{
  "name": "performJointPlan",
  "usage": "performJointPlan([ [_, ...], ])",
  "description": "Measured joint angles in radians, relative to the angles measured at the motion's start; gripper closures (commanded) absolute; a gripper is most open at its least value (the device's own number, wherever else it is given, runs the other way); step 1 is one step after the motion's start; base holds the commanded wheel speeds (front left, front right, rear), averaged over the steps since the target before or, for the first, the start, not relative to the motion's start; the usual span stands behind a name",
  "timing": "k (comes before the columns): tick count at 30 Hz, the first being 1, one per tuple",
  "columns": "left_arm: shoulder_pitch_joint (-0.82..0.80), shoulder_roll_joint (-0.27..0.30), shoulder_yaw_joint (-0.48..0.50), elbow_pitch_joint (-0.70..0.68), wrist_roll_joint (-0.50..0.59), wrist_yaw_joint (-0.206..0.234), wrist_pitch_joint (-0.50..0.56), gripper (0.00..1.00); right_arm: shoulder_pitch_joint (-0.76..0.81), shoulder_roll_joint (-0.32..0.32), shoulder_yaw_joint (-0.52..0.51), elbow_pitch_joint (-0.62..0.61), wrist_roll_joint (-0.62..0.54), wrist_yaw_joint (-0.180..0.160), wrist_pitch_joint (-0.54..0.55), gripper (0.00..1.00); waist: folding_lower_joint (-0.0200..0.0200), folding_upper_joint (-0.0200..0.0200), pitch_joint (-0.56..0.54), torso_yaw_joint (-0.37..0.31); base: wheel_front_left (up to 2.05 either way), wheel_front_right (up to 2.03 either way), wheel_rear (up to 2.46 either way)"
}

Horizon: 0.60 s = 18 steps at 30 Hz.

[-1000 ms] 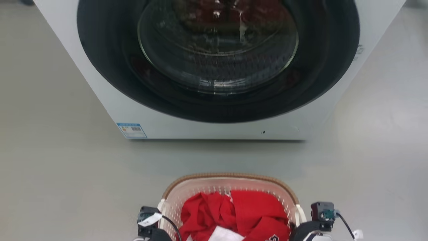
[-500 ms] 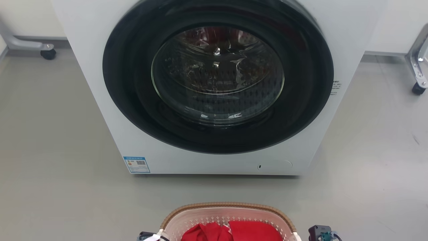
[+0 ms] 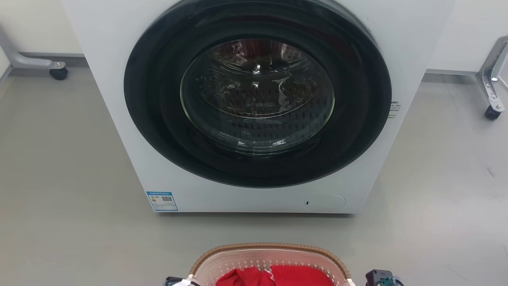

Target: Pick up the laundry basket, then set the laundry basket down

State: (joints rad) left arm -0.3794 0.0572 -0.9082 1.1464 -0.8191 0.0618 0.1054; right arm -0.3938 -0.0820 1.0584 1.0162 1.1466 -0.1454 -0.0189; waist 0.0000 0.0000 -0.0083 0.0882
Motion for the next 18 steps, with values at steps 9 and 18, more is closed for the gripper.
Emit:
performJointPlan([
  [9,0.0,0.001,-0.005,0.0,-0.008,0.001,0.0,1.0,0.0,-0.001,0.021,0.001,0.028,0.0,-0.005,1.0,0.0001,0.0001,0.003,0.0,0.0,0.0,0.0],
  [18,0.0,0.001,-0.01,0.001,-0.023,0.001,0.0,1.0,-0.001,-0.001,0.041,0.005,0.051,0.0,-0.01,1.0,0.0001,0.0001,0.007,0.0,0.0,0.0,0.0],
])
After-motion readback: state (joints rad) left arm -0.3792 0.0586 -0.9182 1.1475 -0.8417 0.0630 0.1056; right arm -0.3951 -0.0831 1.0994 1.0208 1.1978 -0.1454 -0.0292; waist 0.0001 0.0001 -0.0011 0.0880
